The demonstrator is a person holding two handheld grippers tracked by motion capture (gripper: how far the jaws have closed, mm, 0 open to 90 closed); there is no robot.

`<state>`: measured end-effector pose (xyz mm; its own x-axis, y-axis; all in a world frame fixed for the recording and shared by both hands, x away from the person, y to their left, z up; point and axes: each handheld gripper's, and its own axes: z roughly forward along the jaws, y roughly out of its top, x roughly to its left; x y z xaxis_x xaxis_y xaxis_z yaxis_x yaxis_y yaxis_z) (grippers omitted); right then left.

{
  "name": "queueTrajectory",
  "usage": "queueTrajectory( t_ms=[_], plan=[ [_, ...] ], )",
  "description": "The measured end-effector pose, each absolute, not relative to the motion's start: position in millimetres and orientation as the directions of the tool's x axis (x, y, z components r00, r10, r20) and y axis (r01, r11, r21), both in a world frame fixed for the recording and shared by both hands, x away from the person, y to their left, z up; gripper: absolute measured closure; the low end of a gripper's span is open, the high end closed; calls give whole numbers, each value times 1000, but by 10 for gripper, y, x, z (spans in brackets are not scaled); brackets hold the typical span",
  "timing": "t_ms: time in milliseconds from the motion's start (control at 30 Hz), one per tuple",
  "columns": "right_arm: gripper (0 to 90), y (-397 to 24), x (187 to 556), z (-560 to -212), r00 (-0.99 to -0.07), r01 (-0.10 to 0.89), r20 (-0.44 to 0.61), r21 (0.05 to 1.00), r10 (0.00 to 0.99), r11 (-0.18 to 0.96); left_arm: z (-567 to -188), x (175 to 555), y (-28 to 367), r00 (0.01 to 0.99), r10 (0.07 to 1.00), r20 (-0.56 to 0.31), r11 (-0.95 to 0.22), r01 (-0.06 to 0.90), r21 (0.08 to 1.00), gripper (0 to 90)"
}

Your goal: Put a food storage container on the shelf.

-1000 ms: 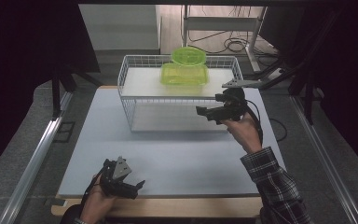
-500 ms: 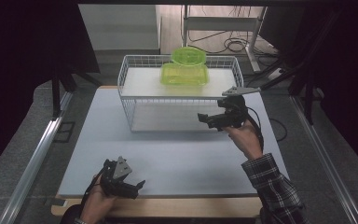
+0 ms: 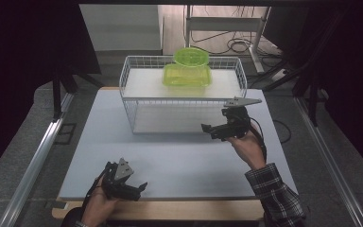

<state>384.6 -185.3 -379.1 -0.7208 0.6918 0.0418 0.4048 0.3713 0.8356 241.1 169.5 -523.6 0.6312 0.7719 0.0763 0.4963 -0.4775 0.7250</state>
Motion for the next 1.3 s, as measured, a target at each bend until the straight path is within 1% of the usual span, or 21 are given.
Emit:
queueTrajectory(
  t_ms=[200,733,833,1300],
  plan=[
    [0,-1861,3805,-3879,-720,403,34,834,693,378,-5236,2412,1695,626,777,72,-470,500,727,0],
    [0,-1900,3683,-4194,-719,423,76,837,691,348,-5248,2413,1684,622,778,87,-481,500,721,0],
    [0,-1903,3674,-4253,-717,432,69,825,694,364,-5249,2411,1681,624,776,91,-485,499,718,0],
    [0,-1975,3580,-4367,-703,443,66,819,708,363,-5253,2405,1673,629,771,100,-494,492,717,0]
  ],
)
